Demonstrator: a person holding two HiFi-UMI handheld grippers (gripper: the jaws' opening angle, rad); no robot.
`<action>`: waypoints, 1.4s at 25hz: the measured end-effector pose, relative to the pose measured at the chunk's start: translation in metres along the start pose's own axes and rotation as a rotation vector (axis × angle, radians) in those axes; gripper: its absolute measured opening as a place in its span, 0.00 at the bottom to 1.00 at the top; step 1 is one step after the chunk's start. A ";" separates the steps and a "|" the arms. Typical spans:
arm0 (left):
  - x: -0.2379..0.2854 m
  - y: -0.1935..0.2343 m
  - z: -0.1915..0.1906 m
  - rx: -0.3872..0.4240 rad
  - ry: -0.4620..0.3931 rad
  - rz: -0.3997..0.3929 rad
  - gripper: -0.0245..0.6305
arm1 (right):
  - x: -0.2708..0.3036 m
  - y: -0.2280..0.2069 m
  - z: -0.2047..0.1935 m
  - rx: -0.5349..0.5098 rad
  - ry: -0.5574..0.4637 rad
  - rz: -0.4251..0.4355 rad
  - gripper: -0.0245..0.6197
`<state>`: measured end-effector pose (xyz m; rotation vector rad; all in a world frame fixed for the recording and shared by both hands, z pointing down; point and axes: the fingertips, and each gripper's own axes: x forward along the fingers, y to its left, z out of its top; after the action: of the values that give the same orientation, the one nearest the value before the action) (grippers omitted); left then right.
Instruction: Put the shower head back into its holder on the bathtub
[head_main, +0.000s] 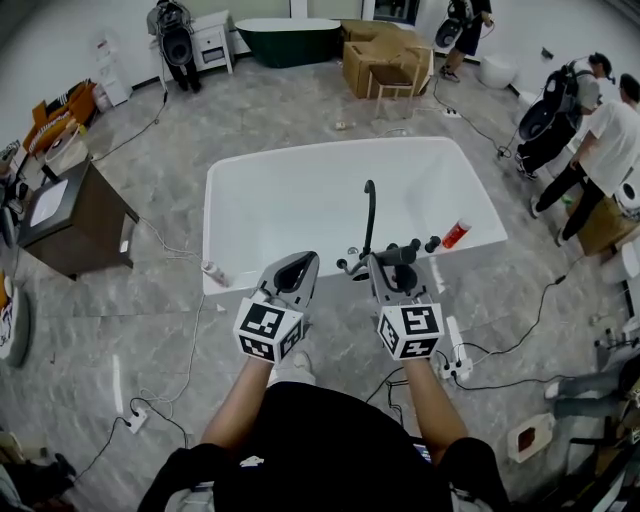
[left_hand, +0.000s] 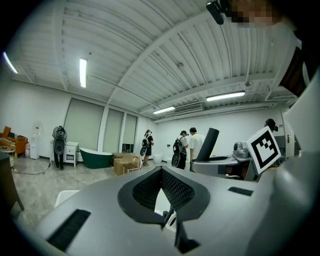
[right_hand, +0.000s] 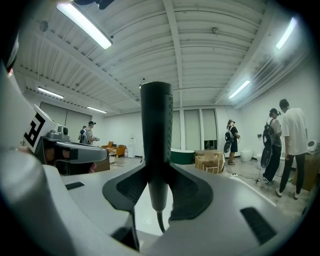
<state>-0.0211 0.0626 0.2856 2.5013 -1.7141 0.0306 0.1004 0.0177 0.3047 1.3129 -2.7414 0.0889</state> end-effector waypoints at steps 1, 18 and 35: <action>0.005 0.007 0.002 0.000 0.001 -0.006 0.06 | 0.009 0.000 0.001 0.001 0.002 -0.004 0.25; 0.072 0.134 -0.016 -0.040 0.058 -0.135 0.06 | 0.135 0.005 -0.021 0.050 0.075 -0.143 0.25; 0.121 0.145 -0.065 -0.097 0.151 -0.140 0.06 | 0.179 -0.029 -0.056 0.085 0.138 -0.138 0.25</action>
<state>-0.1097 -0.0946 0.3706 2.4722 -1.4461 0.1187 0.0151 -0.1331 0.3808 1.4544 -2.5513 0.2766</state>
